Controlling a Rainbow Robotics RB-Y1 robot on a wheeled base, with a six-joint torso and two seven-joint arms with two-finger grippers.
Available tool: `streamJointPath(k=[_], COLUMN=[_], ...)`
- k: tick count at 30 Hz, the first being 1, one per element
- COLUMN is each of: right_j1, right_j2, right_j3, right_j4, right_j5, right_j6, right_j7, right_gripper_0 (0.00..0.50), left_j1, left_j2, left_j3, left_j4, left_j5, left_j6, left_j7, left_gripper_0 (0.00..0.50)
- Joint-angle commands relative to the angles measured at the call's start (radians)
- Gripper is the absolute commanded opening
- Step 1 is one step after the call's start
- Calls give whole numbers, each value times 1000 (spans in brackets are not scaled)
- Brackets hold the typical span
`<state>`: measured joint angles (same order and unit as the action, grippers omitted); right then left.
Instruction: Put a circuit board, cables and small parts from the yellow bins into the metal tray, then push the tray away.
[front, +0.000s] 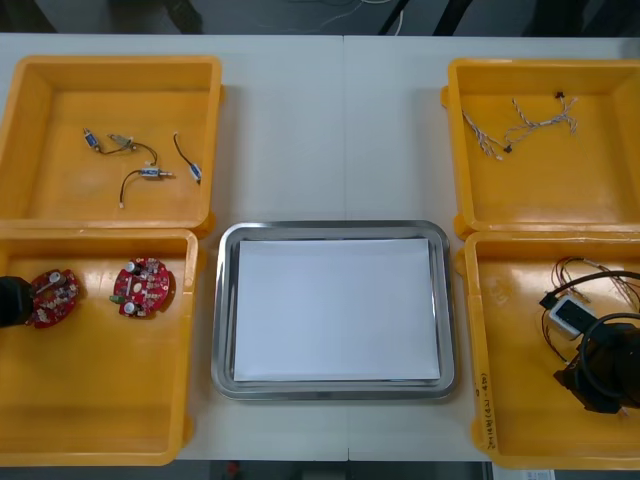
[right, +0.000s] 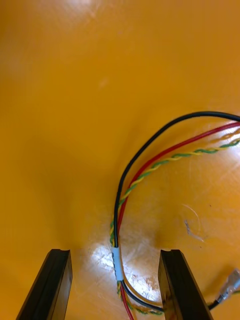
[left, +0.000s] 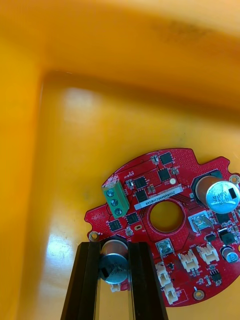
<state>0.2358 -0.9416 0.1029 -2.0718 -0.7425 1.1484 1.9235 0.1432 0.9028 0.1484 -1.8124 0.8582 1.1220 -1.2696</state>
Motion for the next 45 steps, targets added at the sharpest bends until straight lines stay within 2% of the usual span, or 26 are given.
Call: streamJointPath(k=[1,5,11,13,20,25,26,27,28,29,30,31,32,35,45], right_j1=[22,25,25,25,30,31,33,34,34,36,36,37,37,37,37], right_j2=[-31,-31,-31,-29,-29,-31,-31,-29,-29,-29,-29,-31,-29,-31,-31], right_j3=[35,35,35,37,38,38,38,38,38,38,38,38,38,38,-17], right_j4=[4,13,47,56,58,58,58,58,58,58,58,58,58,58,29], right_j5=[9,11,15,14,12,6,6,6,6,5,5,2,2,-3,-14], right_j6=[-33,-35,-70,-82,-85,-85,-85,-85,-85,-85,-85,-85,-85,-85,-93], right_j7=[-24,-20,-17,-15,-15,-18,-20,-20,-20,-20,-20,-20,-20,-20,-23], right_gripper_0=[500,500,500,500,500,500,477,385,337,238,238,50,0,0,0], left_j1=[32,30,42,58,125,200,216,230,236,246,246,265,272,288,289], left_j2=[-10,-4,-1,-1,-1,-1,-1,-1,-1,-1,-1,-1,-1,-1,-1], left_j3=[-10,0,49,57,62,60,60,60,59,57,57,53,46,25,-7], left_j4=[-8,-28,-117,-145,-222,-263,-268,-272,-274,-277,-277,-280,-280,-277,-268], left_j5=[4,8,25,28,30,30,30,30,30,30,30,27,25,13,-15], left_j6=[-11,10,122,130,127,78,67,55,50,41,41,21,7,-37,-67], left_j7=[6,7,22,27,41,41,38,36,35,32,32,27,27,26,27], left_gripper_0=[0,0,0,0,0,0,0,0,0,0,0,0,0,0,0])
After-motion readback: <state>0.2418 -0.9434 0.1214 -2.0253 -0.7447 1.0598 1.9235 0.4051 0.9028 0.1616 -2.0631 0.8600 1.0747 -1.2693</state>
